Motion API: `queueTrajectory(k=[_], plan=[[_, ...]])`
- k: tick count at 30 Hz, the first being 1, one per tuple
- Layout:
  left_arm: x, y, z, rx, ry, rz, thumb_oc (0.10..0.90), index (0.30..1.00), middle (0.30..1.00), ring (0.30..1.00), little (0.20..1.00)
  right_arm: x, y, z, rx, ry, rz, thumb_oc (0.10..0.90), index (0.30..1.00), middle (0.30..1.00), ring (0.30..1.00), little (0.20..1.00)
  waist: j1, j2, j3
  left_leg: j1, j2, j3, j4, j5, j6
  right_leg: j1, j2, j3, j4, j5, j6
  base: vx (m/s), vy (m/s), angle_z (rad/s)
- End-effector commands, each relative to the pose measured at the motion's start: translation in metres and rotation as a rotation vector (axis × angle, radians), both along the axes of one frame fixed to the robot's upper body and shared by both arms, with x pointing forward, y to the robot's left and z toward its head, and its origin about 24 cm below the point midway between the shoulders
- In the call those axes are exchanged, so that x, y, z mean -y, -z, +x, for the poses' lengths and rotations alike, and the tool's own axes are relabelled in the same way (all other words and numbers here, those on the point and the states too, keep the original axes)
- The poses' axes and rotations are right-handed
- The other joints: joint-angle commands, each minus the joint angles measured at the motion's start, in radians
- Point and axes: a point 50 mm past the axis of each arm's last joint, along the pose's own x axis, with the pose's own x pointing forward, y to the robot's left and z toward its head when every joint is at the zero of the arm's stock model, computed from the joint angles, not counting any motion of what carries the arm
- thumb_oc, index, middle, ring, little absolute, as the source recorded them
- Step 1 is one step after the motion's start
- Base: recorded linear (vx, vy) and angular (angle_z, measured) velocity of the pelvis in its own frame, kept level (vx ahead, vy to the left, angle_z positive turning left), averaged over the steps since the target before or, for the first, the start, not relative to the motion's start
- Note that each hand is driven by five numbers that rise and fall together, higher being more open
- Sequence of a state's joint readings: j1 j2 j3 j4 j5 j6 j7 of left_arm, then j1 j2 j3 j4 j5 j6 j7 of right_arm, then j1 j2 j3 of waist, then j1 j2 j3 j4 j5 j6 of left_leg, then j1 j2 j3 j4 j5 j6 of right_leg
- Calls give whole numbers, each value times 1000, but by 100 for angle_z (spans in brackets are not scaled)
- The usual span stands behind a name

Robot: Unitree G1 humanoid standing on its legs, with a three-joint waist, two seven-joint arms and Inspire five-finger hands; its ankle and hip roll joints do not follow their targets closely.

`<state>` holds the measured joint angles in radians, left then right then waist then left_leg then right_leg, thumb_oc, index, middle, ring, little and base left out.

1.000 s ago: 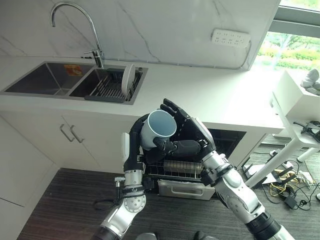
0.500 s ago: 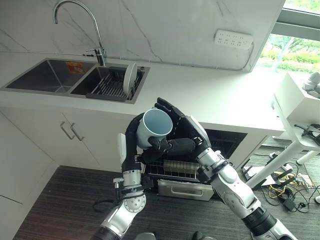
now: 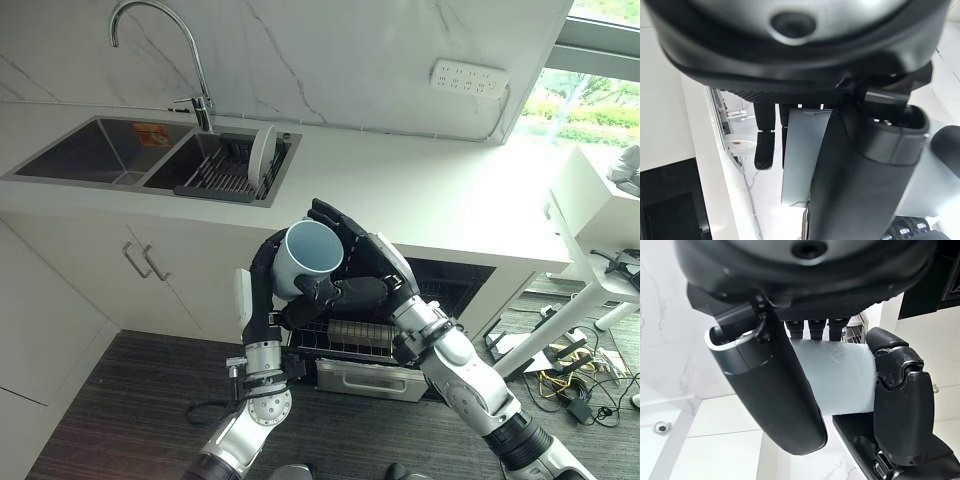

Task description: Place the dishes in the dishwasher.

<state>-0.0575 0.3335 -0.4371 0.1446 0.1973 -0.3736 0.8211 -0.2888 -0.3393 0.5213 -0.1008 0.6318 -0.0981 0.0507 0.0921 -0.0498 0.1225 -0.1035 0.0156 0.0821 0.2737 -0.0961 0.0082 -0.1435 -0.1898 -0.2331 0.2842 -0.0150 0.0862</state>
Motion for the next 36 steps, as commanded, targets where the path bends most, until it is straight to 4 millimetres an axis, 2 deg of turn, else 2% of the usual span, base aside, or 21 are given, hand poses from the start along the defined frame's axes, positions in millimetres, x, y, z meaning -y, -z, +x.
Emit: queueTrajectory(k=[1, 5, 20, 21, 22, 23, 36], plan=[[37, -64, 16, 347, 177, -73, 400, 300, 300, 300, 300, -42, -53, -5, 222, -191, 103, 800, 900, 900, 900, 900, 14, 0, -9, 32, -22, -47, 26, -177, -5, 92, 28, 30, 16, -170, 60, -5, -1, 3], [34, -65, 18, 393, 70, -100, 400, 300, 300, 300, 300, -45, -52, -3, 220, -176, 103, 800, 900, 900, 900, 900, 16, -4, -8, 31, -23, -48, 26, -177, -6, 91, 28, 31, 16, -169, 60, -2, 0, 1], [44, -68, 18, 432, 84, -82, 400, 300, 300, 300, 300, -48, -53, -1, 227, -165, 99, 800, 900, 900, 900, 900, 14, -13, -2, 32, -22, -46, 26, -181, -4, 88, 31, 34, 16, -165, 61, 0, 0, 0], [44, -68, 19, 431, 84, -78, 400, 300, 300, 300, 300, -49, -53, -1, 227, -166, 99, 673, 709, 709, 709, 709, 13, -13, -2, 33, -22, -46, 26, -181, -4, 88, 31, 34, 16, -165, 61, 0, 0, 0], [44, -68, 19, 430, 84, -74, 400, 300, 300, 300, 300, -49, -54, 0, 229, -163, 100, 467, 401, 401, 401, 401, 13, -13, -2, 33, -22, -45, 26, -181, -4, 88, 31, 34, 16, -165, 61, 0, 0, 0], [45, -67, 19, 430, 84, -73, 400, 300, 300, 300, 300, -48, -54, 0, 233, -162, 99, 400, 300, 300, 300, 300, 13, -13, -2, 33, -21, -45, 26, -181, -5, 88, 31, 34, 16, -165, 61, 0, 0, 0], [46, -66, 20, 424, 85, -49, 400, 300, 300, 300, 300, -48, -57, 1, 261, -139, 85, 400, 300, 300, 300, 300, 15, -13, 0, 33, -23, -48, 26, -181, -4, 90, 30, 31, 16, -165, 61, 0, 0, 0]])
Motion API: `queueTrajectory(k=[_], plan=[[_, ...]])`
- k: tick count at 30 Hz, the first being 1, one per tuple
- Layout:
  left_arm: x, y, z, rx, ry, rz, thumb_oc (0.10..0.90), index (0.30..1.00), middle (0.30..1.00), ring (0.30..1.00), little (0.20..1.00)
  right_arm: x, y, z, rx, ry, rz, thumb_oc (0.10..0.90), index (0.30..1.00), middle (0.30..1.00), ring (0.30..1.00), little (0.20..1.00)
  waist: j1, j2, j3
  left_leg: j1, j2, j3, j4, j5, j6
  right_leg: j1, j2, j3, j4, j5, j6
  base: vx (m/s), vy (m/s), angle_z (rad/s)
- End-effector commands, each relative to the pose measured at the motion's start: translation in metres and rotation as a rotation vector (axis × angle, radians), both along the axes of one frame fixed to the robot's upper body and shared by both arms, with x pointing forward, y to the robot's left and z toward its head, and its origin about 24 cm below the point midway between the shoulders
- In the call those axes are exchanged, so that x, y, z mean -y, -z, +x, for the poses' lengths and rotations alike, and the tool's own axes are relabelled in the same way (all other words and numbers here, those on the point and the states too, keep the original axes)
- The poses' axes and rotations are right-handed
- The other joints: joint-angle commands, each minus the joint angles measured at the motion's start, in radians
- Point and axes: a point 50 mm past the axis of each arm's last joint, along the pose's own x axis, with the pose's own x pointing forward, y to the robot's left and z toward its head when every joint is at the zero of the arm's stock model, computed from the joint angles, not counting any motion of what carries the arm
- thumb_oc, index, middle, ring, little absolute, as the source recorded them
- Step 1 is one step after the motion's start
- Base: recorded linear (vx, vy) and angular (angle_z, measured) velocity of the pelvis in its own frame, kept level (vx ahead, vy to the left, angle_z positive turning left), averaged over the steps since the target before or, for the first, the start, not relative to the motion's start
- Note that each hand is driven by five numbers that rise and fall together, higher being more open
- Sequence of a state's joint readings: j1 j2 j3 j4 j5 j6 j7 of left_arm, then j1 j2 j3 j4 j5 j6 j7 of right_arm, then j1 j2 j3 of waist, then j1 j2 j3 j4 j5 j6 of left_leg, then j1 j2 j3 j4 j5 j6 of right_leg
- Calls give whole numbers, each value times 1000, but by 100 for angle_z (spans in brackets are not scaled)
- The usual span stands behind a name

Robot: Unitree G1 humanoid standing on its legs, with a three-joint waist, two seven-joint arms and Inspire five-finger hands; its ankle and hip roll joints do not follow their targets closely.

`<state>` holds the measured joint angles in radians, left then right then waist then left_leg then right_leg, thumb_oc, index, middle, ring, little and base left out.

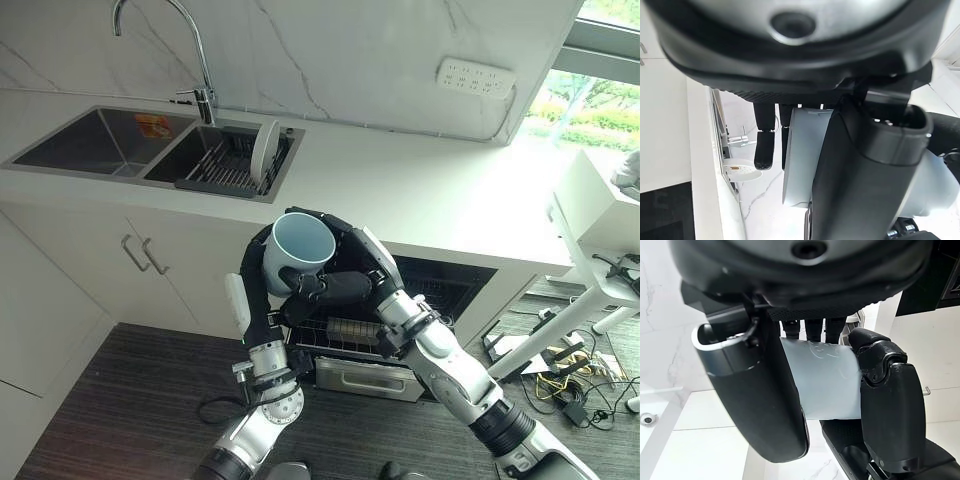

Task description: Place the dishes in the dishwasher.

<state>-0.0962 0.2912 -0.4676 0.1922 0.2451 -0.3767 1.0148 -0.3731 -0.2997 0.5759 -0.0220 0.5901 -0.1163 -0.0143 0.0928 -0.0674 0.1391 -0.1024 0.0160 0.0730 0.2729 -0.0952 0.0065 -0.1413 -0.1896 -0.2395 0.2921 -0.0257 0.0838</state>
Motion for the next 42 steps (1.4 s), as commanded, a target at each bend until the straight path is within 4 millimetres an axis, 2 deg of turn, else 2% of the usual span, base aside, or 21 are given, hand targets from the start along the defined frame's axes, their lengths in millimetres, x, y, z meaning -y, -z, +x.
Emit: queueTrajectory(k=[1, 2, 3, 4, 5, 6, 10, 13, 17, 18, 19, 21, 27, 42], plan=[[39, -66, 19, 346, 202, 28, 400, 300, 300, 300, 300, -31, -54, -9, 241, -161, 114, 400, 300, 300, 300, 300, 15, 5, -15, 32, -24, -38, 27, -181, -2, 88, 29, 37, 8, -154, 63, 0, 0, 0], [39, -65, 19, 342, 204, 33, 400, 300, 300, 300, 300, -31, -54, -9, 242, -157, 117, 400, 300, 300, 300, 300, 15, 5, -14, 31, -23, -38, 27, -181, -2, 88, 29, 37, 8, -155, 63, 0, 0, 0], [39, -65, 19, 337, 206, 37, 456, 385, 385, 385, 385, -31, -55, -9, 241, -153, 119, 400, 300, 300, 300, 300, 16, 5, -14, 31, -23, -37, 27, -181, -1, 88, 30, 37, 8, -154, 63, 0, 0, 0], [39, -64, 19, 335, 206, 42, 456, 385, 385, 385, 385, -30, -55, -8, 240, -149, 123, 400, 300, 300, 300, 300, 16, 5, -13, 31, -23, -37, 27, -181, -1, 88, 30, 37, 8, -154, 63, 0, 0, 0], [39, -64, 19, 334, 206, 43, 756, 834, 834, 834, 834, -30, -56, -8, 241, -145, 125, 400, 300, 300, 300, 300, 16, 5, -13, 31, -23, -37, 27, -181, -1, 88, 30, 37, 8, -154, 63, 0, 0, 0], [39, -63, 19, 327, 208, 38, 800, 900, 900, 900, 900, -29, -56, -8, 244, -133, 130, 400, 300, 300, 300, 300, 15, 5, -13, 32, -23, -38, 27, -181, -1, 88, 30, 37, 8, -154, 63, 0, 0, 0], [38, -59, 19, 303, 208, 29, 800, 900, 900, 900, 900, -22, -58, -6, 250, -66, 166, 400, 300, 300, 300, 300, 13, 8, -11, 34, -22, -35, 27, -181, 0, 89, 30, 38, 8, -153, 63, 0, 0, 0], [36, -56, 19, 293, 191, 21, 800, 900, 900, 900, 900, -6, -60, -2, 253, 44, 219, 400, 300, 300, 300, 300, 4, 10, -11, 35, -20, -33, 27, -182, 0, 88, 30, 39, 8, -152, 64, 0, 0, 0], [28, -55, 17, 289, 138, 18, 800, 900, 900, 900, 900, 29, -66, -1, 300, 239, 302, 400, 300, 300, 300, 300, -15, 14, -8, 36, -15, -23, 27, -181, 0, 85, 30, 45, 8, -148, 67, -2, 9, 0], [21, -55, 17, 288, 95, 15, 800, 900, 900, 900, 900, 53, -68, -4, 338, 343, 343, 400, 300, 300, 300, 300, -35, 18, -5, 38, -12, -14, 27, -183, 2, 82, 32, 53, 8, -148, 67, -9, 31, -2], [20, -54, 17, 288, 93, 14, 800, 900, 900, 900, 900, 55, -68, -4, 340, 351, 344, 400, 300, 300, 300, 300, -35, 19, -5, 39, -12, -13, 27, -183, 2, 82, 32, 54, 8, -148, 67, -9, 33, -2], [15, -53, 14, 291, 53, 9, 800, 900, 900, 900, 900, 76, -67, -10, 377, 441, 361, 400, 300, 300, 300, 300, -54, 23, -1, 43, -9, -2, 27, -186, 4, 81, 34, 62, 8, -148, 67, -7, 24, -6], [7, -52, 12, 299, -8, 1, 800, 900, 900, 900, 900, 107, -58, -19, 362, 546, 427, 400, 300, 300, 300, 300, -86, 31, 3, 54, -4, 19, 27, -190, 7, 81, 40, 82, 8, -149, 67, -4, 18, -14], [-5, -49, 12, 285, -76, 24, 800, 900, 900, 900, 900, 133, -49, -27, 368, 717, 489, 400, 300, 300, 300, 300, -124, 42, -7, 67, 7, 47, 27, -192, 8, 83, 55, 110, 8, -153, 63, 4, 3, -6]])
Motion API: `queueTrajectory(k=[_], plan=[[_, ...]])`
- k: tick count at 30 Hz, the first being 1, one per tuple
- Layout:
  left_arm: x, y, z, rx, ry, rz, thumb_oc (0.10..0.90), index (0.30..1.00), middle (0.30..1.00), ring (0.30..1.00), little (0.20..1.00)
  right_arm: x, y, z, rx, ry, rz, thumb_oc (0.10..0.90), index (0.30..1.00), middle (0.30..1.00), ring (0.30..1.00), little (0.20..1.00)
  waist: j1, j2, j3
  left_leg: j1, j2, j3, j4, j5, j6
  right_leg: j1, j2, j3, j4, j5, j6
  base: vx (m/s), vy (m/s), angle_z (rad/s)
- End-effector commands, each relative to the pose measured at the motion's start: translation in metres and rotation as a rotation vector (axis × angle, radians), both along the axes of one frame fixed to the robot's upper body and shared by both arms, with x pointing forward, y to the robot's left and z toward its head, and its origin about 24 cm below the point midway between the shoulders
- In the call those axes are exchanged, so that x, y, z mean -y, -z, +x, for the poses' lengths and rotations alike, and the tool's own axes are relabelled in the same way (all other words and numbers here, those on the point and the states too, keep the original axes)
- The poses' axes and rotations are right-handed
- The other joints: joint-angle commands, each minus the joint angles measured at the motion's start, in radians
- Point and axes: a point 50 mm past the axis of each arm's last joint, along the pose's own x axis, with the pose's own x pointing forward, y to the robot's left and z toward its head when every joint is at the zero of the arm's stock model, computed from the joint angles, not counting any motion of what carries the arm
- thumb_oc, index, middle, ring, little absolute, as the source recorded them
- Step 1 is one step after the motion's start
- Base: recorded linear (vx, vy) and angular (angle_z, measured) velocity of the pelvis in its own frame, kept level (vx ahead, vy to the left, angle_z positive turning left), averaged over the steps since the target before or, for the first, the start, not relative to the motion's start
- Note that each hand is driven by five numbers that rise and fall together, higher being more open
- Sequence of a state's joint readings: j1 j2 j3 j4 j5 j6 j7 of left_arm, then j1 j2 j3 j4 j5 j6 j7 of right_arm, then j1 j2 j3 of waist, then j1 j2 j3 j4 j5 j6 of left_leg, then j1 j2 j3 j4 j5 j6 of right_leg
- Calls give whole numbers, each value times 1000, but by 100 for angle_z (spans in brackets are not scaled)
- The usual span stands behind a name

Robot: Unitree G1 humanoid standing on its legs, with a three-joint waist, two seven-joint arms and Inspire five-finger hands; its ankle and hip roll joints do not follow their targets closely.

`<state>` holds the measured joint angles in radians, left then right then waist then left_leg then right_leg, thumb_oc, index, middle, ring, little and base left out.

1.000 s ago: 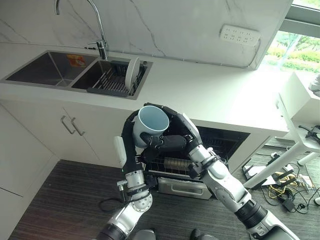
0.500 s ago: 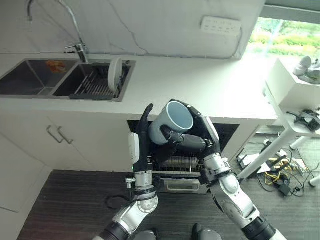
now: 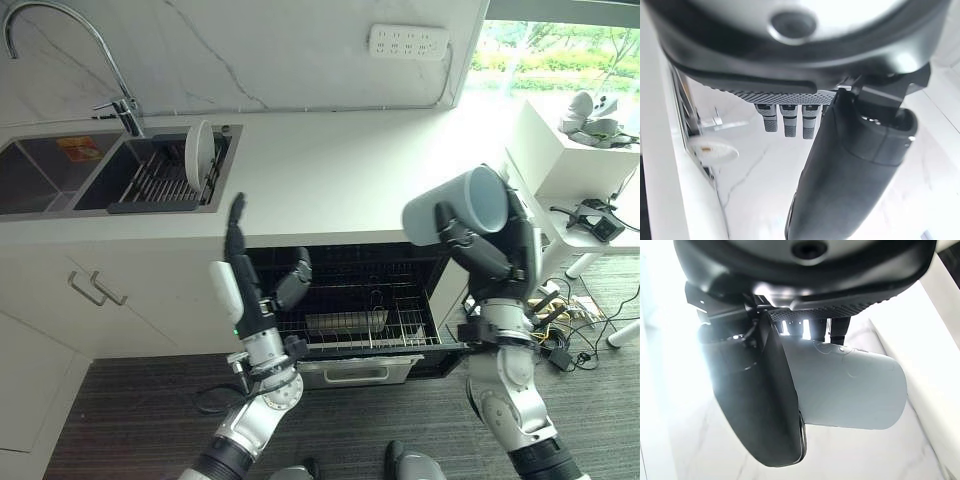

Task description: Place the dishes in the dishwasher.

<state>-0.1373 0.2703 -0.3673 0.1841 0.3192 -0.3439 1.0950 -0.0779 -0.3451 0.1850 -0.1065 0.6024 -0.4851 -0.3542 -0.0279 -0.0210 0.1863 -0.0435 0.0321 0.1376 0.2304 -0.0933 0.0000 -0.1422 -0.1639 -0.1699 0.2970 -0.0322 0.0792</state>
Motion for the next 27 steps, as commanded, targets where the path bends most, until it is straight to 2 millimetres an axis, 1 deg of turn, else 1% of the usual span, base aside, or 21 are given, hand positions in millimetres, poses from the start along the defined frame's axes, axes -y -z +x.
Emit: queueTrajectory(k=[1, 7, 11, 13, 15, 17, 23, 27], plan=[[9, -31, 1, 175, 75, 30, 800, 900, 900, 900, 900, 0, -45, -5, 278, -6, 28, 400, 300, 300, 300, 300, -6, -4, -54, 9, -8, -15, 70, -194, 14, 84, 30, 42, 3, -147, 68, 9, 4, -4], [6, -29, 0, 163, 98, 71, 800, 900, 900, 900, 900, 6, -39, -6, 248, 19, 15, 400, 300, 300, 300, 300, -18, -3, -56, 11, -4, -5, 70, -196, 12, 83, 33, 49, 3, -149, 68, 12, 1, -7], [11, -25, 4, 38, 343, 169, 800, 900, 900, 900, 900, 7, -27, -2, 165, -22, -24, 400, 300, 300, 300, 300, -27, 4, -61, 9, -2, 3, 70, -194, 11, 79, 35, 54, 3, -149, 69, 0, 0, 0], [13, -19, 3, -29, 451, 207, 800, 900, 900, 900, 900, 9, -20, 0, 123, -37, -40, 400, 300, 300, 300, 300, -29, 8, -61, 8, 0, 5, 70, -192, 9, 77, 35, 53, 3, -149, 69, 7, 22, -2], [10, -9, 1, -138, 572, 255, 800, 900, 900, 900, 900, 13, -9, 2, 63, -40, -59, 400, 300, 300, 300, 300, -29, 16, -63, 7, 4, 12, 70, -189, 7, 78, 31, 46, 3, -151, 71, 28, 58, -8], [4, -5, -4, -189, 660, 299, 800, 900, 900, 900, 900, 19, 0, 4, 16, -40, -71, 400, 300, 300, 300, 300, -26, 24, -65, 5, 7, 16, 70, -186, 5, 81, 25, 34, 3, -154, 70, 43, 61, 1], [-8, 0, -11, -292, 773, 361, 800, 900, 900, 900, 900, 25, 11, 6, -40, -32, -104, 400, 300, 300, 300, 300, -4, 35, -60, -5, 9, 4, 70, -177, 1, 88, 15, 7, 3, -161, 68, 25, 26, 6], [-16, 6, -16, -361, 792, 425, 800, 900, 900, 900, 900, 26, 16, 9, -77, -54, -146, 400, 300, 300, 300, 300, 11, 41, -57, -5, 10, -4, 70, -169, -2, 96, 8, -9, 3, -164, 64, 38, 21, 8]])
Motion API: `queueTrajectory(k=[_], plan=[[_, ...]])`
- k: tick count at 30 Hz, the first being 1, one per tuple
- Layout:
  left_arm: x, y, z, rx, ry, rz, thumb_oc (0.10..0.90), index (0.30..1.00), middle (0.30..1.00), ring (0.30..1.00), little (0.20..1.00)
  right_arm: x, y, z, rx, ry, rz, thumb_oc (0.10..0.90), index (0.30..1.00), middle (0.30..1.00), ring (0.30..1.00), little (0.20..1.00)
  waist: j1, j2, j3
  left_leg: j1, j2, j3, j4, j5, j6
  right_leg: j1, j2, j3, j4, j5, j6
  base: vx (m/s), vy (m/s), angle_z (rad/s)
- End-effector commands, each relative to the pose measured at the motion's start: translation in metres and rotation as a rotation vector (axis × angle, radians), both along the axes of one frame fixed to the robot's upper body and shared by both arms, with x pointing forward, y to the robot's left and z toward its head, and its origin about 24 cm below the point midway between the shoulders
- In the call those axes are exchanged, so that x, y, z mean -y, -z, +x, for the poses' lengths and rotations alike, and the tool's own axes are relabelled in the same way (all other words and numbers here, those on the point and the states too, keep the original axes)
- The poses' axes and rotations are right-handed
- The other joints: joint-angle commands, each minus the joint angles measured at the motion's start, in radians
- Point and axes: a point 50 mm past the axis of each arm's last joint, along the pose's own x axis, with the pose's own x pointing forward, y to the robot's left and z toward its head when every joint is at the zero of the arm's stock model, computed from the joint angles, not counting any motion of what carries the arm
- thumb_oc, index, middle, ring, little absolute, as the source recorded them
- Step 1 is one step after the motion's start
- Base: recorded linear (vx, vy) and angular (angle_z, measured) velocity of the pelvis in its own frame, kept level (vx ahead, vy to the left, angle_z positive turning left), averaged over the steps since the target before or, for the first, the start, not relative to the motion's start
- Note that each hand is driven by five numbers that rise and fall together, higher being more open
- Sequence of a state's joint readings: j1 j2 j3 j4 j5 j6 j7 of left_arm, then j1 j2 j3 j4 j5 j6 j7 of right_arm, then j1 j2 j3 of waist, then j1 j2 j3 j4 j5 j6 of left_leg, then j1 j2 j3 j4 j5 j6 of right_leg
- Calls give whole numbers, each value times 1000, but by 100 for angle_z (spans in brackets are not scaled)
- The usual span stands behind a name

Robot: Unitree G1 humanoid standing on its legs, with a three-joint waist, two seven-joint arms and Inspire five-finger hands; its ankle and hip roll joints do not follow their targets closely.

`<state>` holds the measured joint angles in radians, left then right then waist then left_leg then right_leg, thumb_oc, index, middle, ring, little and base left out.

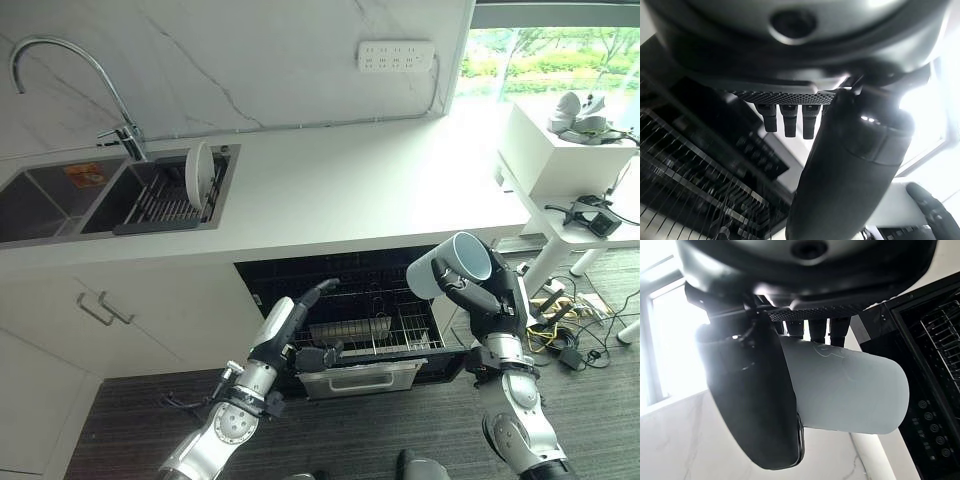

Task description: Place the dishes in the dishwasher.

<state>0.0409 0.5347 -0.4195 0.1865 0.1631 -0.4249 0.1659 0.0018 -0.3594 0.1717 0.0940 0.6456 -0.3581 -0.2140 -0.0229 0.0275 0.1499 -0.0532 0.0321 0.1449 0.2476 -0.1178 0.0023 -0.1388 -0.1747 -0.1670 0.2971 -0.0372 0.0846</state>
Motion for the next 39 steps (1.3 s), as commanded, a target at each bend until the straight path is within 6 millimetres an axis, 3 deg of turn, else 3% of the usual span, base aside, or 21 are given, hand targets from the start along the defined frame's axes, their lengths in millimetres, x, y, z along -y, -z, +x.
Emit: queueTrajectory(k=[1, 7, 11, 19, 31, 39], plan=[[2, -48, 15, 229, 77, -55, 800, 900, 900, 900, 900, 9, -52, 14, 259, -26, -68, 400, 300, 300, 300, 300, 7, -7, -20, 5, 10, -12, 52, -143, -4, 94, 19, -13, 3, -160, 57, 43, 26, 15], [-13, -50, 16, 420, 94, 264, 800, 900, 900, 900, 900, 12, -39, 23, 177, -70, -183, 400, 300, 300, 300, 300, 25, 13, 6, 2, 5, -53, 52, -125, -2, 122, 26, -49, 3, -161, 41, 74, 31, 16], [-21, -54, 19, 472, 95, 344, 800, 900, 900, 900, 900, 14, -38, 29, 152, -82, -244, 400, 300, 300, 300, 300, 35, 23, 23, -3, -1, -68, 52, -117, -4, 123, 22, -64, 3, -158, 39, 42, 30, 19], [-31, -53, 25, 577, 104, 534, 800, 900, 900, 900, 900, 40, -22, 46, -35, -145, -283, 400, 300, 300, 300, 300, 48, 59, 53, -19, -23, -91, 52, -98, -15, 116, 11, -74, 3, -151, 44, 77, 70, 15], [-10, -70, 45, 593, 310, 568, 800, 900, 900, 900, 900, 51, -38, 80, -140, -168, -501, 400, 300, 300, 300, 300, 38, 62, 115, -74, -33, -96, 52, -76, -15, 55, 27, -25, 3, -131, 56, -45, -34, -1], [-6, -77, 53, 587, 359, 570, 800, 900, 900, 900, 900, 58, -52, 97, -164, -140, -504, 400, 300, 300, 300, 300, 49, 57, 149, -100, -33, -106, 52, -64, -15, 33, 41, -15, 3, -126, 54, -52, -36, -3]])
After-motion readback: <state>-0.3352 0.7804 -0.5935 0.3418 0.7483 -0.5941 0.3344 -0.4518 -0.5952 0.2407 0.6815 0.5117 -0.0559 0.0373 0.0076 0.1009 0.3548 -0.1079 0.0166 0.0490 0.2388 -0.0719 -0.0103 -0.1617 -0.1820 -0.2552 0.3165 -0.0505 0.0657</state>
